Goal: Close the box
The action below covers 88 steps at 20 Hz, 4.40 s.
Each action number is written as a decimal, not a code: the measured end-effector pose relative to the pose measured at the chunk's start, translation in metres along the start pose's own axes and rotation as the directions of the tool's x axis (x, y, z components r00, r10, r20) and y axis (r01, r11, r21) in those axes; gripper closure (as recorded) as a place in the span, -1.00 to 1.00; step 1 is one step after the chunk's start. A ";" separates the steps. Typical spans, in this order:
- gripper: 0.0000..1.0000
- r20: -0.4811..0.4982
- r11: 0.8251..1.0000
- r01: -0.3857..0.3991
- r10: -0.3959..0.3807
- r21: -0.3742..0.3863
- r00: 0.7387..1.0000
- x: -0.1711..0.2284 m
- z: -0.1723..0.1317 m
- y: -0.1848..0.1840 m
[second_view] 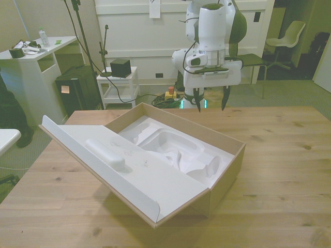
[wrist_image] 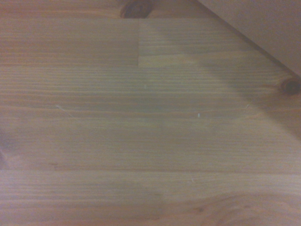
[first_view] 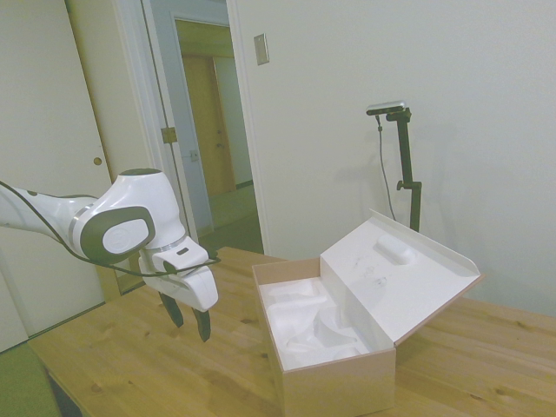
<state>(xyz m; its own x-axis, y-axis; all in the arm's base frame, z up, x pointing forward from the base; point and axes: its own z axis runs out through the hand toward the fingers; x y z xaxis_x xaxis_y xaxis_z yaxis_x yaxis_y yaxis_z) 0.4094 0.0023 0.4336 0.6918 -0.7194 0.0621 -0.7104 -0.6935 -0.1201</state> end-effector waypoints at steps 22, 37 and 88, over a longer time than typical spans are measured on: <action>-1.00 -0.171 0.950 -0.176 0.224 0.260 0.959 0.081 -0.173 0.032; -1.00 -0.219 0.909 -0.277 0.353 0.312 0.910 0.244 -0.246 0.015; -1.00 -0.224 0.864 -0.412 0.480 0.290 0.848 0.479 -0.134 0.093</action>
<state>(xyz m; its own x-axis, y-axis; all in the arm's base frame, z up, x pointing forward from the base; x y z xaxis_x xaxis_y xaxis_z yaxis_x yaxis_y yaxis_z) 0.6572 -0.4123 0.5849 0.2170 -0.9518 0.2167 -0.8613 -0.2912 -0.4164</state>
